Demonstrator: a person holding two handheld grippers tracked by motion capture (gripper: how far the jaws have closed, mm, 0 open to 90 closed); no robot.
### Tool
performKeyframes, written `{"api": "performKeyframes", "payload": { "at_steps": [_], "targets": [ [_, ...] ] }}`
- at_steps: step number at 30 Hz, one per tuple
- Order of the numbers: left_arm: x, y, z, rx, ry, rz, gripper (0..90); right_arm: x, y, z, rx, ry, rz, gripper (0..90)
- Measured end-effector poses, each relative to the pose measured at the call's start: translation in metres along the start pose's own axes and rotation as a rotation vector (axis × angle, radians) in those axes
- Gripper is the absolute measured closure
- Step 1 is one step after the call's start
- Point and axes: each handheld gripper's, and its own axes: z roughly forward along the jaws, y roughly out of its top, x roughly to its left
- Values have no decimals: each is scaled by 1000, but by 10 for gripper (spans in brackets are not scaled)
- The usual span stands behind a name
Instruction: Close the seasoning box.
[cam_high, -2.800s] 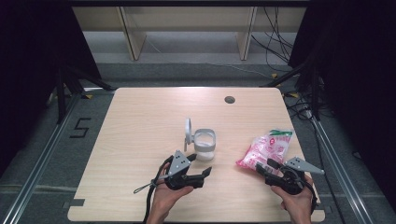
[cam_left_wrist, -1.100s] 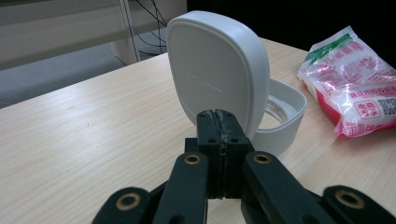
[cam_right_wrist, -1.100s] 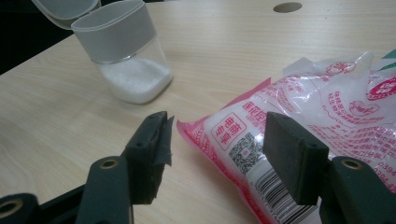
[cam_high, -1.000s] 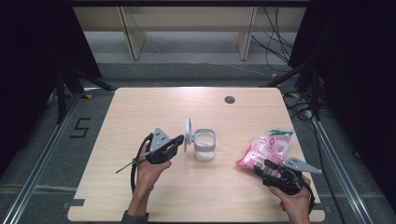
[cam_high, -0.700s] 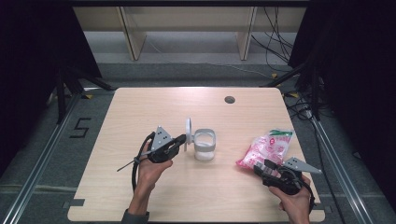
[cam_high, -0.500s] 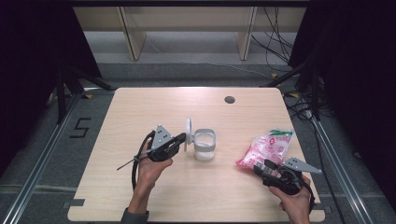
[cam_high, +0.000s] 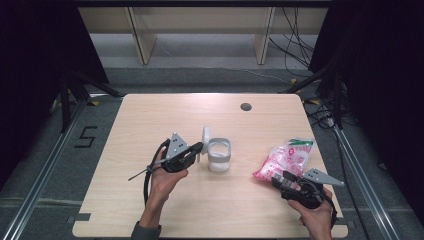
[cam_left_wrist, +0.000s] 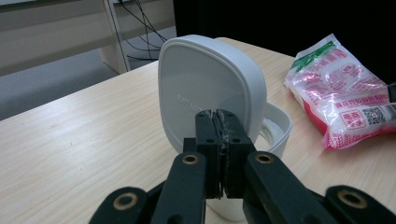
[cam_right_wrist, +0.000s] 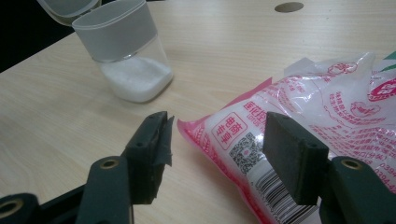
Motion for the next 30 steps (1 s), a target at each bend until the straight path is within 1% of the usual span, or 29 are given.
{"api": "performKeyframes", "payload": {
  "at_steps": [2,3,4,6,9,11,12,13,14,15,16,17,18,19,20,22,23,24,25,27,28,29,30],
  "targets": [
    [-2,1,1,2,-5,2,874,0,0,0,5,-5,-2,415],
    [-3,1,3,-3,-12,9,874,0,0,0,2,-7,-7,415],
    [-5,2,3,5,-8,12,874,0,0,0,4,-5,-4,415],
    [-7,3,6,3,-24,14,868,0,0,0,2,-7,-6,415],
    [-12,5,6,10,-33,35,861,0,0,0,2,-7,-6,415],
    [-13,7,6,5,-44,33,849,0,0,0,-1,-3,-9,415],
    [-13,8,6,-3,-53,25,841,0,0,1,-4,-1,-9,415],
    [-13,9,5,0,-59,22,828,0,0,1,-5,-2,-9,415],
    [-12,9,5,-1,-67,8,805,0,0,0,-5,-1,-10,416],
    [-11,9,5,-5,-93,-3,772,0,0,1,-6,0,-9,415],
    [-10,9,5,11,-118,-11,737,0,0,0,-1,-6,-10,415],
    [-10,9,5,17,-154,-24,691,0,0,0,-1,-7,-12,415],
    [-10,10,4,20,-167,-21,656,0,0,-1,9,-7,-15,415],
    [-11,11,3,24,-174,-16,631,0,0,-1,8,-7,-15,415],
    [-11,12,2,28,-176,1,605,0,0,0,8,-8,-15,414],
    [-13,13,0,34,-183,-1,547,0,0,0,10,-8,-14,413],
    [-12,14,-1,32,-196,25,530,0,0,0,10,-8,-14,413],
    [-13,14,-2,29,-198,20,516,3,0,-1,22,-1,28,413],
    [-13,13,-3,29,-196,17,502,3,0,-1,23,-1,29,413],
    [-12,12,-5,24,-183,34,486,4,0,-1,32,-2,35,412],
    [-13,10,-6,29,-178,11,473,4,-1,1,20,2,36,412],
    [-12,9,-7,29,-177,15,457,5,-1,1,27,3,37,411],
    [-12,7,-8,22,-176,36,438,4,0,0,19,27,28,410]
  ]
}}
